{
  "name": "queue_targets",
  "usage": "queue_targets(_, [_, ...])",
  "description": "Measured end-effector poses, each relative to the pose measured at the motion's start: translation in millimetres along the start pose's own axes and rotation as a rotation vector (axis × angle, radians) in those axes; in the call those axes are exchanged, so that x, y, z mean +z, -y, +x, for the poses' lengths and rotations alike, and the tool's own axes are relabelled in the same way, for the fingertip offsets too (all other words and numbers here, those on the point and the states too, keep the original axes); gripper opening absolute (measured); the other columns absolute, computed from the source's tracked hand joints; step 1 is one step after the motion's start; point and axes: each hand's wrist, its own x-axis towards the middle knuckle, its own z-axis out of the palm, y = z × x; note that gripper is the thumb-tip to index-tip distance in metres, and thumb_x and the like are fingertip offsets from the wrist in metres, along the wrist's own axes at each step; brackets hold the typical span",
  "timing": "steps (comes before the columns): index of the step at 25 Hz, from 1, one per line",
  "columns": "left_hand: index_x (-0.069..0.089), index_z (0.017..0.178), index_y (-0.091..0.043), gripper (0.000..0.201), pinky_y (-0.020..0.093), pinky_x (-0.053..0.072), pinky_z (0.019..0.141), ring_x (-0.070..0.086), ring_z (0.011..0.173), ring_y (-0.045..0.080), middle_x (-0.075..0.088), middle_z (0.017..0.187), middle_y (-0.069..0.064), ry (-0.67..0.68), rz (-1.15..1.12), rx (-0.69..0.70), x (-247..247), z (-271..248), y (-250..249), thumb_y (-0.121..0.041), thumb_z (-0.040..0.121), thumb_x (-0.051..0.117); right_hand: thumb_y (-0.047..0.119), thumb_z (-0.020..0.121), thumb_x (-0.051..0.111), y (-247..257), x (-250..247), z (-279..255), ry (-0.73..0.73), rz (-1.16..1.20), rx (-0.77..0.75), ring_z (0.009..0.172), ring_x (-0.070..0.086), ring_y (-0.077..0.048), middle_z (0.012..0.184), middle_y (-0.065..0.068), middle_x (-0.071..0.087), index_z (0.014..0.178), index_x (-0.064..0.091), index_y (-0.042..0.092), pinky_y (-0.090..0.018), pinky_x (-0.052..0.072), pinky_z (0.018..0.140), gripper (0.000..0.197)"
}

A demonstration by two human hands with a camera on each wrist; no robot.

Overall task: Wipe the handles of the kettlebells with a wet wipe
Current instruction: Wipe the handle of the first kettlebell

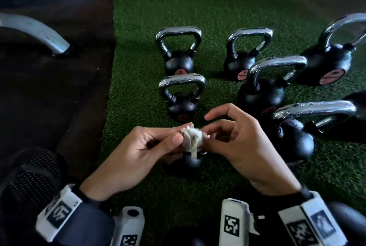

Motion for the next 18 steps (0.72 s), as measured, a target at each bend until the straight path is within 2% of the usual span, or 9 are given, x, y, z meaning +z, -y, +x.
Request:
queue_targets(2, [0.075,0.120,-0.023,0.029,0.016,0.050,0.098,0.065,0.120,0.006,0.073,0.123,-0.010,-0.087,0.039,0.077,5.1,5.1,-2.6,-0.031,0.093,0.065,0.025,0.068,0.091,-4.5,9.0,4.0,-0.113,-0.056,-0.042,0.063,0.054,-0.013,0.080,-0.002,0.073,0.097,0.059,0.021,-0.031,0.046,0.059,0.044])
queue_targets(4, [0.076,0.117,-0.019,0.030,0.020,0.055,0.093,0.070,0.112,0.010,0.076,0.116,-0.005,-0.156,-0.010,0.069,8.8,10.1,-2.0,-0.024,0.088,0.071,0.039,0.060,0.089,-7.7,12.0,8.3,-0.222,-0.188,-0.096,0.060,0.045,-0.008,0.072,0.004,0.059,0.091,0.057,0.024,-0.028,0.041,0.055,0.047])
queue_targets(7, [0.078,0.113,-0.021,0.029,0.016,0.054,0.090,0.072,0.107,0.007,0.077,0.110,-0.008,-0.208,0.031,0.090,8.5,13.2,0.4,-0.024,0.084,0.076,0.040,0.058,0.088,-15.9,-0.4,10.4,-0.153,-0.251,-0.100,0.062,0.048,-0.008,0.079,-0.001,0.057,0.103,0.061,0.032,-0.024,0.046,0.055,0.053])
queue_targets(10, [0.076,0.116,-0.021,0.031,0.012,0.052,0.092,0.070,0.107,-0.002,0.075,0.113,-0.018,-0.345,0.343,0.244,3.5,16.6,4.6,-0.024,0.085,0.078,0.038,0.054,0.084,-44.0,-27.1,11.9,-0.171,-0.301,0.047,0.068,0.059,-0.005,0.088,0.005,0.065,0.108,0.062,0.043,-0.020,0.054,0.064,0.059])
queue_targets(11, [0.076,0.117,-0.020,0.032,0.013,0.053,0.093,0.069,0.108,-0.004,0.074,0.115,-0.018,-0.360,0.458,0.297,3.6,18.8,7.3,-0.021,0.085,0.078,0.034,0.052,0.082,-58.1,-32.5,14.3,-0.186,-0.396,0.126,0.072,0.062,-0.007,0.089,0.007,0.066,0.105,0.063,0.045,-0.024,0.057,0.069,0.058])
queue_targets(13, [0.075,0.118,-0.018,0.033,0.020,0.054,0.097,0.067,0.111,-0.006,0.072,0.120,-0.014,-0.313,0.666,0.338,11.3,25.0,11.6,-0.014,0.086,0.078,0.024,0.055,0.087,-85.2,-31.3,19.7,-0.088,-0.509,0.265,0.088,0.069,-0.016,0.096,0.005,0.072,0.106,0.067,0.038,-0.040,0.057,0.088,0.057])
queue_targets(15, [0.075,0.119,-0.018,0.033,0.026,0.054,0.100,0.066,0.113,-0.003,0.072,0.122,-0.011,-0.251,0.823,0.336,21.7,29.9,15.6,-0.013,0.087,0.077,0.034,0.056,0.092,-107.0,-19.7,22.7,0.004,-0.431,0.322,0.100,0.070,-0.018,0.102,0.004,0.076,0.111,0.071,0.029,-0.044,0.054,0.097,0.059])
queue_targets(16, [0.075,0.120,-0.018,0.032,0.028,0.053,0.101,0.066,0.113,-0.001,0.072,0.123,-0.010,-0.240,0.868,0.340,23.6,29.9,17.7,-0.013,0.088,0.076,0.045,0.054,0.091,-114.8,-14.2,22.7,-0.009,-0.396,0.334,0.099,0.071,-0.014,0.102,0.006,0.076,0.110,0.072,0.029,-0.042,0.055,0.095,0.061])
queue_targets(18, [0.075,0.119,-0.017,0.031,0.030,0.053,0.102,0.066,0.112,-0.003,0.072,0.121,-0.011,-0.270,0.883,0.341,16.7,25.1,21.3,-0.013,0.088,0.076,0.055,0.051,0.089,-127.5,-7.7,21.3,-0.108,-0.394,0.322,0.086,0.071,-0.001,0.094,0.010,0.076,0.099,0.075,0.030,-0.025,0.057,0.081,0.055])
